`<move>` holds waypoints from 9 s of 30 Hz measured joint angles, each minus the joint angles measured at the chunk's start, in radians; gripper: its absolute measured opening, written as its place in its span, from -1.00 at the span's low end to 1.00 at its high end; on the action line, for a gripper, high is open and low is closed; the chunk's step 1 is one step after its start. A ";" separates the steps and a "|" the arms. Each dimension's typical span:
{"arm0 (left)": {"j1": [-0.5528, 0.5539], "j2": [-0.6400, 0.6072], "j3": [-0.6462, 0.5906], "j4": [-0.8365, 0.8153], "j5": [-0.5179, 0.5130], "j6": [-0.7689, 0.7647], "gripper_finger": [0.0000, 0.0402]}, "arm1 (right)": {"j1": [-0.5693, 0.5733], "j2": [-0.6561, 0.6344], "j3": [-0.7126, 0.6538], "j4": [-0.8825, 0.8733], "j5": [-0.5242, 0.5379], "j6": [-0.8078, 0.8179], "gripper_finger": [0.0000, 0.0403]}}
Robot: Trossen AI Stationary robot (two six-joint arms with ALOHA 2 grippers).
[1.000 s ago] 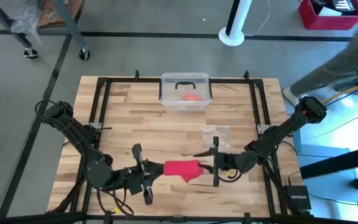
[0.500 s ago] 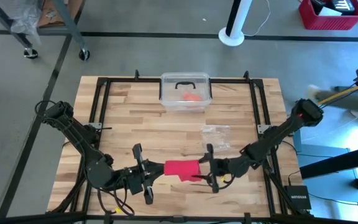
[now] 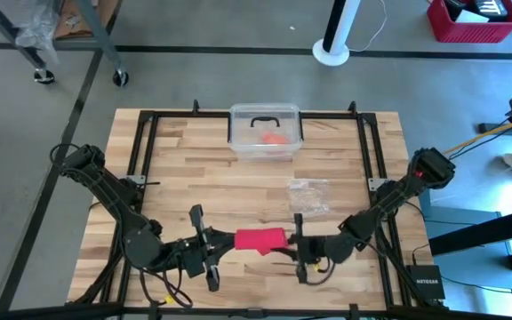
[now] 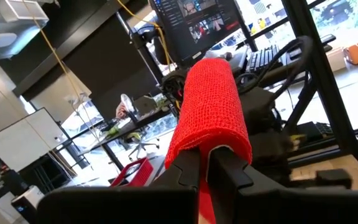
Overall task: Roll bandage
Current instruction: Roll the red bandage
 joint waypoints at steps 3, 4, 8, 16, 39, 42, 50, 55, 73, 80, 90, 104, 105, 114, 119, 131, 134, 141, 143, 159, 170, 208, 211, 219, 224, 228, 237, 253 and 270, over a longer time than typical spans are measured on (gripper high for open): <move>0.005 0.000 0.000 0.000 0.000 0.001 -0.98 | 0.036 0.006 0.000 0.002 0.028 0.000 -0.92; 0.010 0.000 0.000 0.000 0.000 0.004 -0.98 | 0.049 0.007 0.000 0.001 0.031 -0.001 -0.93; 0.042 0.000 0.000 0.013 -0.009 0.019 -0.98 | 0.096 0.019 0.016 0.002 0.049 -0.001 -0.97; 0.119 0.001 -0.024 -0.003 -0.091 0.008 -0.98 | 0.171 0.097 0.152 -0.040 0.096 -0.059 -0.97; 0.181 0.005 -0.159 -0.059 -0.047 0.047 -0.98 | 0.232 0.151 0.838 -0.544 0.186 -0.622 -0.98; 0.178 0.022 -0.159 -0.071 -0.022 0.045 -0.98 | 0.202 0.151 0.917 -0.573 0.185 -0.662 -0.98; 0.156 0.076 -0.159 -0.075 0.009 0.106 -0.98 | 0.050 0.142 1.162 -0.843 0.200 -0.578 -0.98; 0.131 0.081 -0.159 -0.063 0.016 0.127 -0.98 | -0.104 0.082 1.233 -1.054 0.166 -0.375 -0.98; 0.117 0.082 -0.159 -0.065 0.023 0.086 -0.98 | -0.610 0.046 0.859 -1.278 -0.365 0.194 -0.87; 0.144 0.084 -0.160 -0.157 0.034 -0.014 -0.98 | -0.633 0.047 0.740 -1.253 -0.489 0.291 -0.27; 0.237 0.084 -0.160 -0.274 0.167 -0.371 -0.98 | -0.632 0.035 0.741 -1.260 -0.405 0.318 0.23; 0.324 0.084 -0.160 -0.400 0.401 -0.634 -0.98 | -0.652 0.066 0.741 -1.410 -0.434 0.479 0.24; 0.324 0.084 -0.160 -0.400 0.405 -0.635 -0.98 | -0.651 0.059 0.744 -1.413 -0.439 0.479 0.24; 0.335 0.083 -0.160 -0.440 0.478 -0.647 -0.98 | -0.650 0.035 0.942 -1.597 -0.521 0.466 0.24; 0.343 0.082 -0.160 -0.443 0.508 -0.672 -0.98 | -0.651 0.036 0.962 -1.496 -0.377 0.443 0.24; 0.339 0.082 -0.160 -0.451 0.551 -0.647 -0.98 | -0.650 0.081 0.975 -1.665 -0.706 0.483 0.24; 0.339 0.082 -0.160 -0.449 0.551 -0.647 -0.98 | -0.650 0.069 1.015 -1.660 -0.561 0.493 0.24; 0.340 0.082 -0.160 -0.449 0.544 -0.648 -0.98 | -0.651 0.073 1.023 -1.651 -0.338 0.469 0.24; 0.340 0.082 -0.160 -0.451 0.545 -0.642 -0.98 | -0.652 0.072 1.023 -1.703 -0.461 0.470 0.24; 0.334 0.079 -0.158 -0.463 0.547 -0.636 -0.98 | -0.605 0.052 1.022 -1.918 -0.208 0.440 0.24; 0.172 -0.040 -0.063 -0.519 0.324 -0.595 -0.98 | -0.242 -0.208 0.712 -1.666 -0.112 0.423 0.24; 0.131 -0.068 -0.064 -0.230 0.202 -0.397 -0.98 | -0.127 -0.013 -0.180 0.232 -0.111 0.085 -0.26; 0.130 -0.067 -0.064 -0.223 0.203 -0.388 -0.98 | -0.127 -0.001 -0.163 0.228 -0.135 0.061 -0.58; 0.101 -0.067 -0.064 -0.166 0.201 -0.313 -0.98 | -0.100 -0.001 -0.153 0.179 -0.122 0.028 -0.94; 0.060 -0.067 -0.064 -0.092 0.115 -0.176 -0.98 | -0.044 -0.001 -0.147 0.177 -0.078 0.023 -0.95; 0.054 -0.067 -0.064 -0.092 -0.011 -0.088 -0.98 | 0.001 -0.001 -0.123 0.162 -0.071 0.023 -0.98; 0.106 -0.065 -0.064 -0.185 -0.120 -0.033 -0.98 | 0.094 0.003 0.043 0.033 -0.022 -0.014 -0.98; 0.116 -0.065 -0.064 -0.444 -0.144 -0.151 -0.98 | 0.163 0.095 0.563 -0.262 0.116 -0.476 -0.98; 0.088 0.006 -0.065 -0.460 -0.082 -0.025 -0.98 | -0.085 0.060 0.945 -0.704 0.172 -0.413 -0.98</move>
